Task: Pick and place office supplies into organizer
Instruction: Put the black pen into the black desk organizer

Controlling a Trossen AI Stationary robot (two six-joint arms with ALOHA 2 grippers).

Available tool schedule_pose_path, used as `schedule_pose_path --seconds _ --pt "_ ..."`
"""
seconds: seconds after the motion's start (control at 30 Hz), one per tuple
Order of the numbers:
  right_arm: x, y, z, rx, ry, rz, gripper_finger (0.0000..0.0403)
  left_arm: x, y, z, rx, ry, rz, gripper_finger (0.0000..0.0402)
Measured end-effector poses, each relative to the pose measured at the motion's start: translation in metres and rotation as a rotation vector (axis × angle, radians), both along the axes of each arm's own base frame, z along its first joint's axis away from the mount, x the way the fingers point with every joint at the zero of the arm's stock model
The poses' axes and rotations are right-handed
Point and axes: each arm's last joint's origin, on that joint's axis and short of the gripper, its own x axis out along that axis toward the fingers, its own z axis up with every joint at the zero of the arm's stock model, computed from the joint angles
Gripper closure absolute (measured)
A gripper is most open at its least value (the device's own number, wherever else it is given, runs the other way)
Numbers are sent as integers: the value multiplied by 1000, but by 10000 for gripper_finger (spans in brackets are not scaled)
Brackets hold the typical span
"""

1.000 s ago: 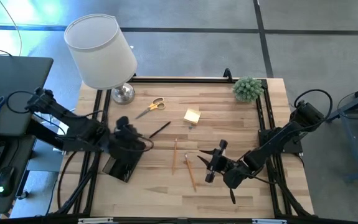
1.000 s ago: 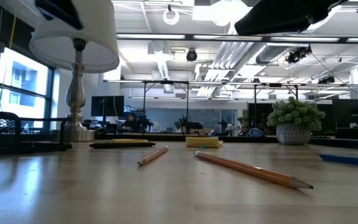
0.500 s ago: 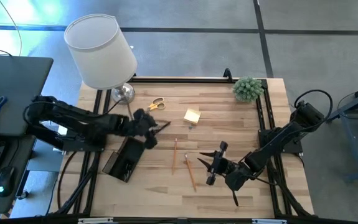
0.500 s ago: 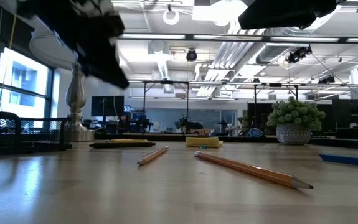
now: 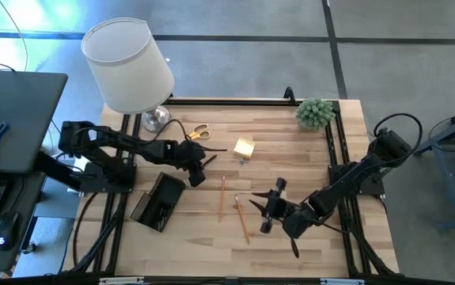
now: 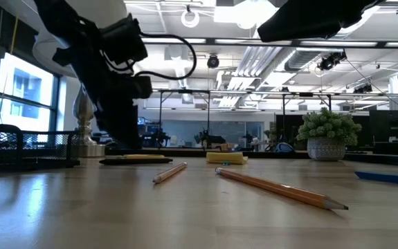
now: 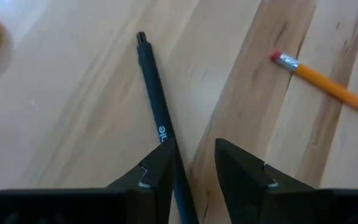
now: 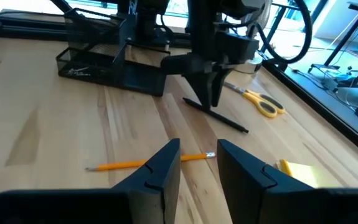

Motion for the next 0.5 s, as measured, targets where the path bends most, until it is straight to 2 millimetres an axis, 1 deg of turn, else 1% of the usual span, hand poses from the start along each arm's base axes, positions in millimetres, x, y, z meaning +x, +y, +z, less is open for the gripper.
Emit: schedule_pose_path --seconds 0.13,0.27,0.5 --pt "-1 0 -1 1 7 -1 304 1 2 -4 42 38 27 294" --pt "-1 0 -1 -1 9 -2 304 1 4 -2 96 56 51 299" --pt "-1 0 -1 -3 12 -2 304 1 3 -4 86 60 34 300"
